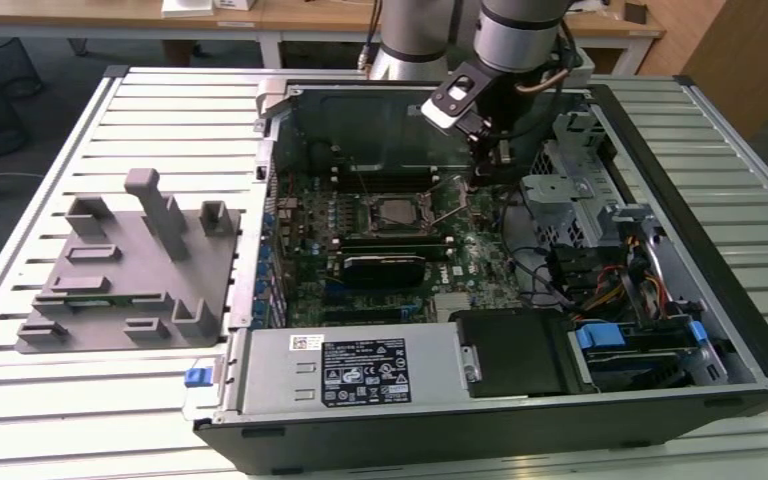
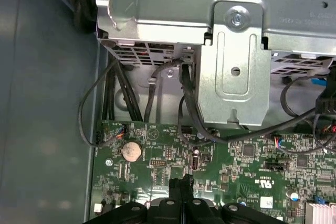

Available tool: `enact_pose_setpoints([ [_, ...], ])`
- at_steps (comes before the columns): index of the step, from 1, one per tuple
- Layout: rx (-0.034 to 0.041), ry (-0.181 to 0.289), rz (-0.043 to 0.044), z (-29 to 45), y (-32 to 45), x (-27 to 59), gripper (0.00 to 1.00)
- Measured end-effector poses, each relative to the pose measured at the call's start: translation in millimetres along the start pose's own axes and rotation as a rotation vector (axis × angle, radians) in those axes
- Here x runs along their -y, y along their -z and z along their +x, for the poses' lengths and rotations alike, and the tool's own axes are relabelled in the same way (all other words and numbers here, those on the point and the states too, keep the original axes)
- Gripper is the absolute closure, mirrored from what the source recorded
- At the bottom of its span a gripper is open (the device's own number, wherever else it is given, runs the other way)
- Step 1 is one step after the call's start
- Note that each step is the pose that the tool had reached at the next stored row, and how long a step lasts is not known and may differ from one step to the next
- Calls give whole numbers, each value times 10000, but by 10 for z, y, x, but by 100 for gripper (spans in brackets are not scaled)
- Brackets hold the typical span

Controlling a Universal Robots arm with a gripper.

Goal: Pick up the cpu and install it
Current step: 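Close the cpu cover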

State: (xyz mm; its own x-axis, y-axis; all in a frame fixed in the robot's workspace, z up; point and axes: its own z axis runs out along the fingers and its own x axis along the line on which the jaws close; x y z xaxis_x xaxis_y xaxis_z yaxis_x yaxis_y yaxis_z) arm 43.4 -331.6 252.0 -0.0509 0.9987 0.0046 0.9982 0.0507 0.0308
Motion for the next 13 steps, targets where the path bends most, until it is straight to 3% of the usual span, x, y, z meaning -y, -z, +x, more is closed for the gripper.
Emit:
enact_pose_setpoints([
  [13,1,1,2,11,-90,-28,89],
])
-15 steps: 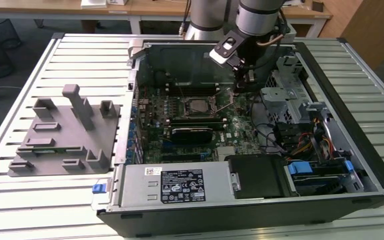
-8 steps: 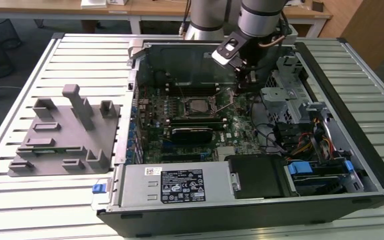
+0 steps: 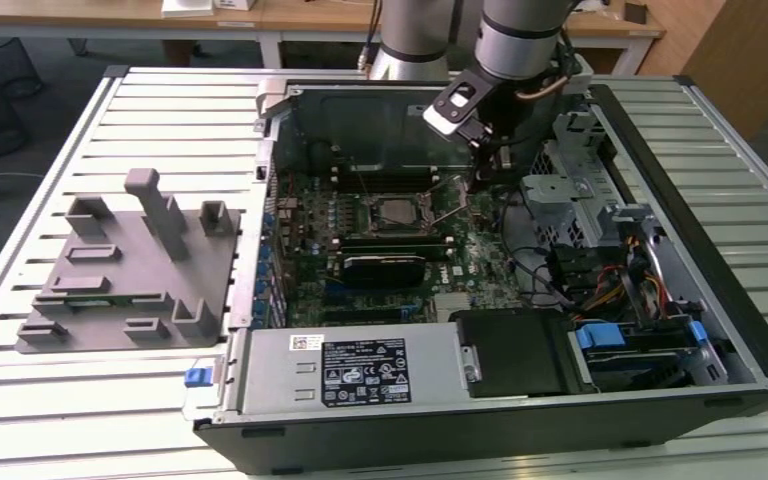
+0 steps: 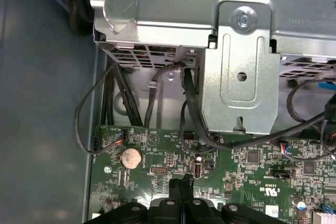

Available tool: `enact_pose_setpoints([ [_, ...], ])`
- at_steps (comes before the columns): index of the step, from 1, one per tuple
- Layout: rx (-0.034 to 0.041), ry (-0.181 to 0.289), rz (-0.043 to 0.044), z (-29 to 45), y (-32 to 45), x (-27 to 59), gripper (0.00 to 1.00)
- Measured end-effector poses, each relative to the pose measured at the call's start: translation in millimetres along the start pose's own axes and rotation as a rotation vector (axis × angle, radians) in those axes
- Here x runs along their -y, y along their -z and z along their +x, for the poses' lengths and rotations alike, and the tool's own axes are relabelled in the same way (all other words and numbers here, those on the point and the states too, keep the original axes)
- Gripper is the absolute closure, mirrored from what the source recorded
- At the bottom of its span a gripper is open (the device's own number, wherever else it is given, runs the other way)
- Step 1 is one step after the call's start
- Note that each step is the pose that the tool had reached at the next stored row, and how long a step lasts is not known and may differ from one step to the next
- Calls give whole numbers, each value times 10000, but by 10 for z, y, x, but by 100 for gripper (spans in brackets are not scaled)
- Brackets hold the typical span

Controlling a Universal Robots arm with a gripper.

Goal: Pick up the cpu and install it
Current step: 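Close the cpu cover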

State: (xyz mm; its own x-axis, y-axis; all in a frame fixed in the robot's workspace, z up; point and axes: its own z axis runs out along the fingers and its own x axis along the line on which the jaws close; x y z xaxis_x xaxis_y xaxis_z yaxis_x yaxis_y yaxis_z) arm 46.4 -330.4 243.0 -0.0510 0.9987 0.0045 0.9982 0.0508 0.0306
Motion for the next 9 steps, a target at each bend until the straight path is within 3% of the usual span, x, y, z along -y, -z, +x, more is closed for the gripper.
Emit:
enact_pose_setpoints([
  [9,-2,28,0,6,-14,109,89],
])
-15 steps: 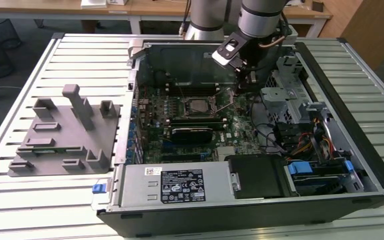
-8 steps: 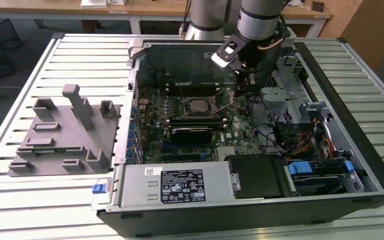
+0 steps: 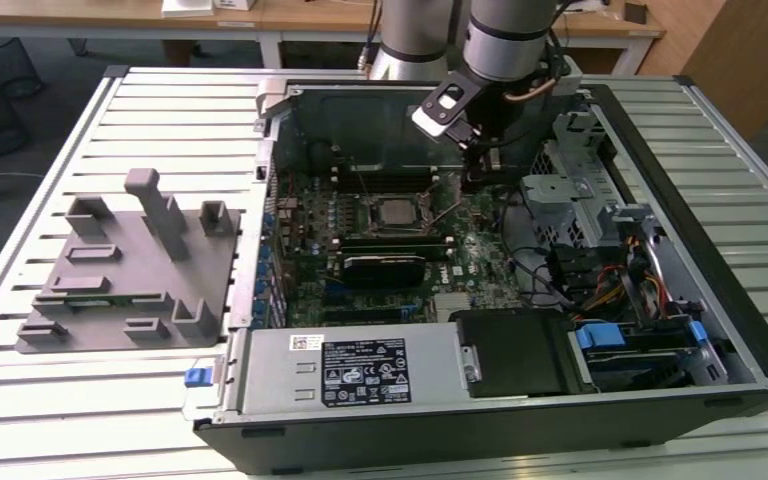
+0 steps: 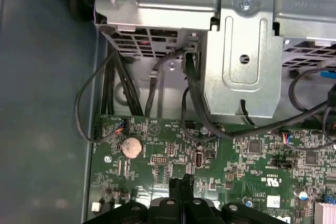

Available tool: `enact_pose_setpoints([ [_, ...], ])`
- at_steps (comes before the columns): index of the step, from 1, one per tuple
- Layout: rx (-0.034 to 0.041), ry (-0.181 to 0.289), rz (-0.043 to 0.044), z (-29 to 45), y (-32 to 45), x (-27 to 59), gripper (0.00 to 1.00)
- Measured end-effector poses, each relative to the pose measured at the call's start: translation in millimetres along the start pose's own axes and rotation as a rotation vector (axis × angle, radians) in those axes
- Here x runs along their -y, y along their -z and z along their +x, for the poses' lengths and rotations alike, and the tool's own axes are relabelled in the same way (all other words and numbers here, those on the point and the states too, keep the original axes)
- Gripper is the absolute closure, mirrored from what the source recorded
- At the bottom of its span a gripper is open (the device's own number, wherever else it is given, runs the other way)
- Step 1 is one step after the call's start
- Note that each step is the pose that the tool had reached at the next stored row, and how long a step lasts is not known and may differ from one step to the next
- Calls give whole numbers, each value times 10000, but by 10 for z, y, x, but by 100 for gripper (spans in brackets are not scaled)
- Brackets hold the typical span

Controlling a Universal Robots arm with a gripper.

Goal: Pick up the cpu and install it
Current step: 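Close the cpu cover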

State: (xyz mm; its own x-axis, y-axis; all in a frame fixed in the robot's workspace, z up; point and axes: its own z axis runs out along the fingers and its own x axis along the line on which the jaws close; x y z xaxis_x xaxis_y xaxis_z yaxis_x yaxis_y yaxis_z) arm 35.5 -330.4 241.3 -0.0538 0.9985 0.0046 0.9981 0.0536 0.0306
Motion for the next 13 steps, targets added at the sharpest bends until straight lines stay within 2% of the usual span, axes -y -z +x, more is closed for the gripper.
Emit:
enact_pose_setpoints([
  [13,0,2,0,4,-2,81,89],
])
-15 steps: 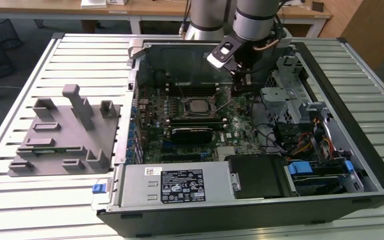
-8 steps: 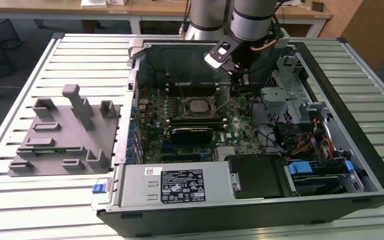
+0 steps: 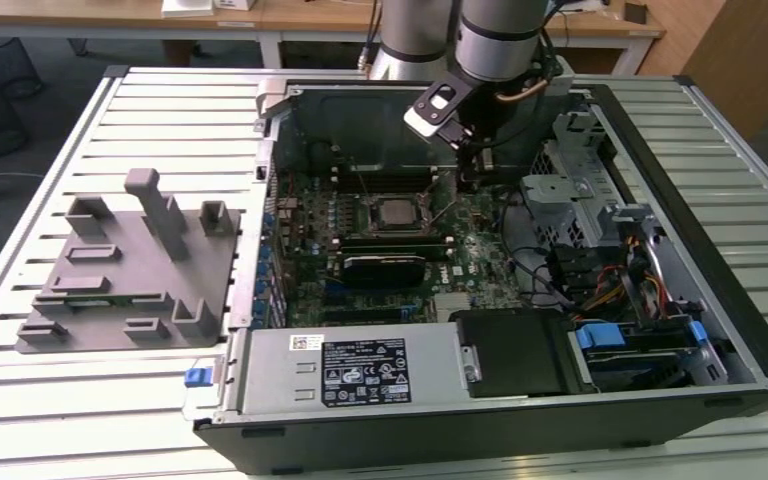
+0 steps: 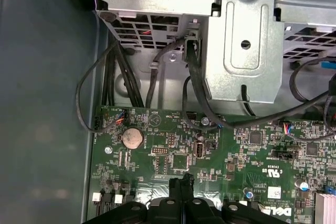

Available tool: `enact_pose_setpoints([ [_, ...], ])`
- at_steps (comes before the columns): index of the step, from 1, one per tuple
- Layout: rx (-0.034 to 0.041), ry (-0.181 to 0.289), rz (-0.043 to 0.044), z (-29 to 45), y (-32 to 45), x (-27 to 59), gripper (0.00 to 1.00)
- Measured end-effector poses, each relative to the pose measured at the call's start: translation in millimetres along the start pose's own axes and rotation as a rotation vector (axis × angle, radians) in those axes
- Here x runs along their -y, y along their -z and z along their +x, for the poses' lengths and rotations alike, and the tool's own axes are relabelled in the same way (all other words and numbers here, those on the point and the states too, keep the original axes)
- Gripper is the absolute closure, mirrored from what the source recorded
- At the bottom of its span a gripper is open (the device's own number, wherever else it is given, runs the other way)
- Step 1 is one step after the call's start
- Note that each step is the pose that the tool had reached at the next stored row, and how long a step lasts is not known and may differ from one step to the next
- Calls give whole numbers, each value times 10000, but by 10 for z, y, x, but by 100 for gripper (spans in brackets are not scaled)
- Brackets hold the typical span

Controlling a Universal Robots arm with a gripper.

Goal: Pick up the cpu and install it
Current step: 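Close the cpu cover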

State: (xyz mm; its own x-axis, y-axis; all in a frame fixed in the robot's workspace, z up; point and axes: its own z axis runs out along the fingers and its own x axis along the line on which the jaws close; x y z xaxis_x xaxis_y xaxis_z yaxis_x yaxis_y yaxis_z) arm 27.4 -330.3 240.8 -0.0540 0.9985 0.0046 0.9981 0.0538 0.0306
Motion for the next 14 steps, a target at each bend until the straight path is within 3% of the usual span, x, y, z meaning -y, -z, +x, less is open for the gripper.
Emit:
enact_pose_setpoints([
  [6,0,-2,0,0,0,6,89],
  [14,1,-1,0,6,2,112,89],
])
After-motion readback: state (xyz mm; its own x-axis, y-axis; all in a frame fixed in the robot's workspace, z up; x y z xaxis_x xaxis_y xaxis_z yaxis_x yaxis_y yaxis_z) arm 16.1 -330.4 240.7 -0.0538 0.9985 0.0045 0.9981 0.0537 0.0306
